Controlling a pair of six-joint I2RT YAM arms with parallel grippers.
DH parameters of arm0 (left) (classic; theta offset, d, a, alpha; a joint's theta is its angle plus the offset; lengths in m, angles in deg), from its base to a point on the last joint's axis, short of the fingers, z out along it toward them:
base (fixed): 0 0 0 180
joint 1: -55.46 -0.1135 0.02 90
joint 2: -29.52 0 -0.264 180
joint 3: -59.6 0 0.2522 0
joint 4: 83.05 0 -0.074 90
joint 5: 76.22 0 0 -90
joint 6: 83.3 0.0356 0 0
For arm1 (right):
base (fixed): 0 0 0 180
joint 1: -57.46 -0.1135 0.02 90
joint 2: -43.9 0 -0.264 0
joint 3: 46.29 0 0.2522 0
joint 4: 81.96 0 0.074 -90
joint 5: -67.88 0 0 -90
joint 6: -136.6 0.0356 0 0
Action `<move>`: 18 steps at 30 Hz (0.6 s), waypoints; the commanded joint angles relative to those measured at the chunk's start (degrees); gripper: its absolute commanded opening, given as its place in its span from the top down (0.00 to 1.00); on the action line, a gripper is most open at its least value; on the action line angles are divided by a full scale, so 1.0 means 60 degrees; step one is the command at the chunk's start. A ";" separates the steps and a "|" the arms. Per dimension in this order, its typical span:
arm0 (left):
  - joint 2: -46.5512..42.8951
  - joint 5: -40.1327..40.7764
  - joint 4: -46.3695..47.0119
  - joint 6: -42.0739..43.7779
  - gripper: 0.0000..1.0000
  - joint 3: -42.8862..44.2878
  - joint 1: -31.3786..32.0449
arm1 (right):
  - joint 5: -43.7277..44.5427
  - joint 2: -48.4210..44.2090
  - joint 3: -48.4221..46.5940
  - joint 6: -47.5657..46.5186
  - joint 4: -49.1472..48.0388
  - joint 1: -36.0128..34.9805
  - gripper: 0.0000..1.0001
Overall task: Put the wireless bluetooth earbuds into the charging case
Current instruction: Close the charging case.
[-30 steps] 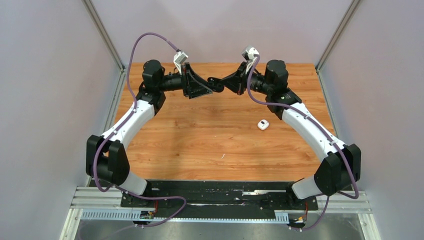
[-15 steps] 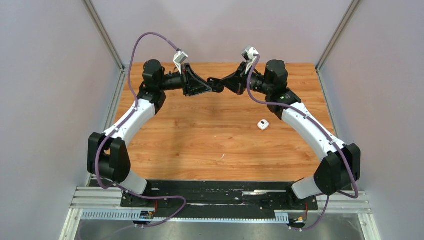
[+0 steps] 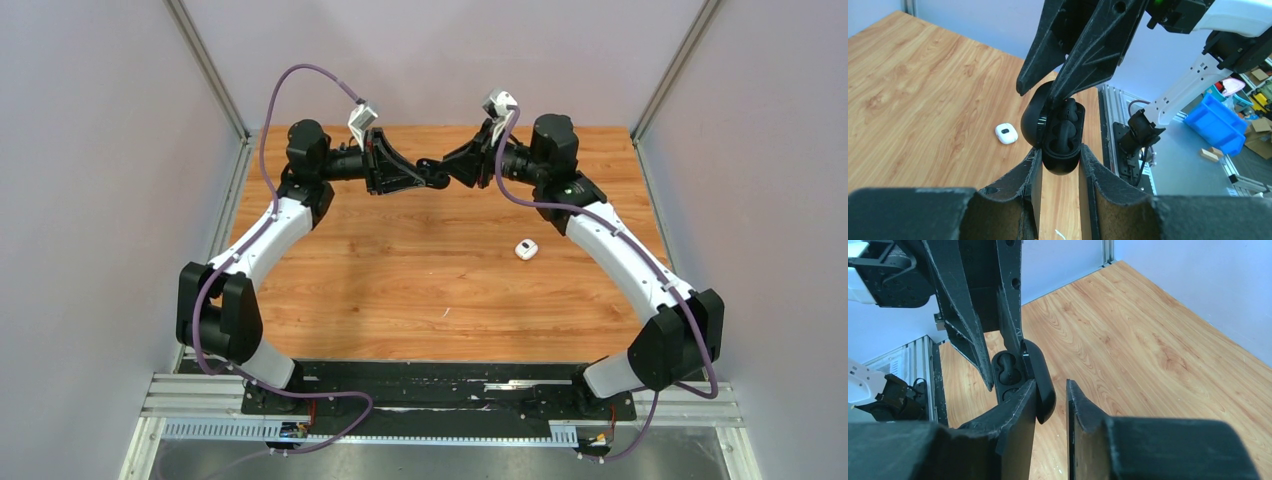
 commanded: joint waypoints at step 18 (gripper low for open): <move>-0.0921 -0.0768 -0.1817 0.2731 1.00 -0.0133 0.0255 | -0.4174 0.0478 -0.1083 -0.0570 0.1968 0.0381 0.14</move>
